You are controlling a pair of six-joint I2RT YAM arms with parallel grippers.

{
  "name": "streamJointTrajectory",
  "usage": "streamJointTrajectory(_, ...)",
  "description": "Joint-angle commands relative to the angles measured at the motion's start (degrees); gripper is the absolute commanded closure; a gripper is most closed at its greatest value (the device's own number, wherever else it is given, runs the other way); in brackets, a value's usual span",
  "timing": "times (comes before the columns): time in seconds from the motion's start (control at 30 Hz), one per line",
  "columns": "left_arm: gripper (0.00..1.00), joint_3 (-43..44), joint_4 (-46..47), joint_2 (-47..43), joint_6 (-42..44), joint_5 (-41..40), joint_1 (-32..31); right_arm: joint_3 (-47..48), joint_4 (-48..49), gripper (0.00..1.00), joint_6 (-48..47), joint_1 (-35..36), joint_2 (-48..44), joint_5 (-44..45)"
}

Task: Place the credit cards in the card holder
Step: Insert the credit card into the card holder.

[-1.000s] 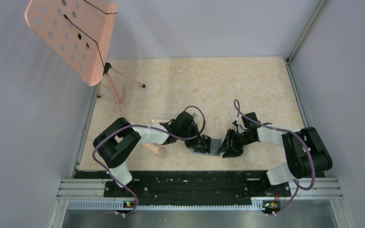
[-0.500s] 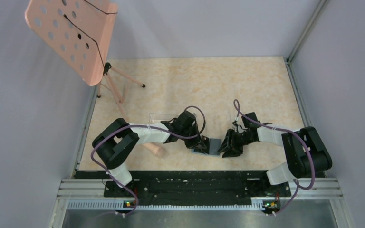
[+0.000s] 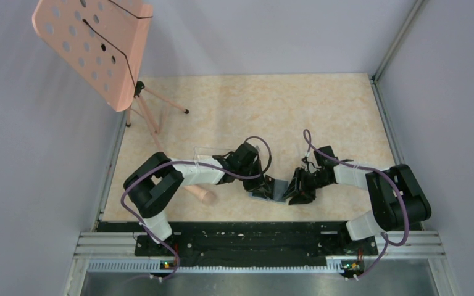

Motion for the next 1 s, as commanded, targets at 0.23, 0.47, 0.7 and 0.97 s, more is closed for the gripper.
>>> streamJointTrajectory(0.23,1.0,1.8,-0.5,4.6,6.0,9.0,-0.4,-0.9,2.9,0.56,-2.1,0.4,1.5,4.6)
streamJointTrajectory(0.47,1.0,2.6,0.0,6.9,10.8,10.2,-0.3,-0.9,2.9,0.56,-2.3,0.4,1.7,4.5)
streamJointTrajectory(0.7,0.95,3.1,-4.0,5.8,15.5,8.6,0.7,-0.9,2.8,0.57,-2.5,0.5,1.5,4.3)
streamJointTrajectory(0.97,1.0,1.3,-4.9,3.8,18.4,12.9,4.1,-0.6,2.2,0.57,-2.9,0.4,1.5,4.9)
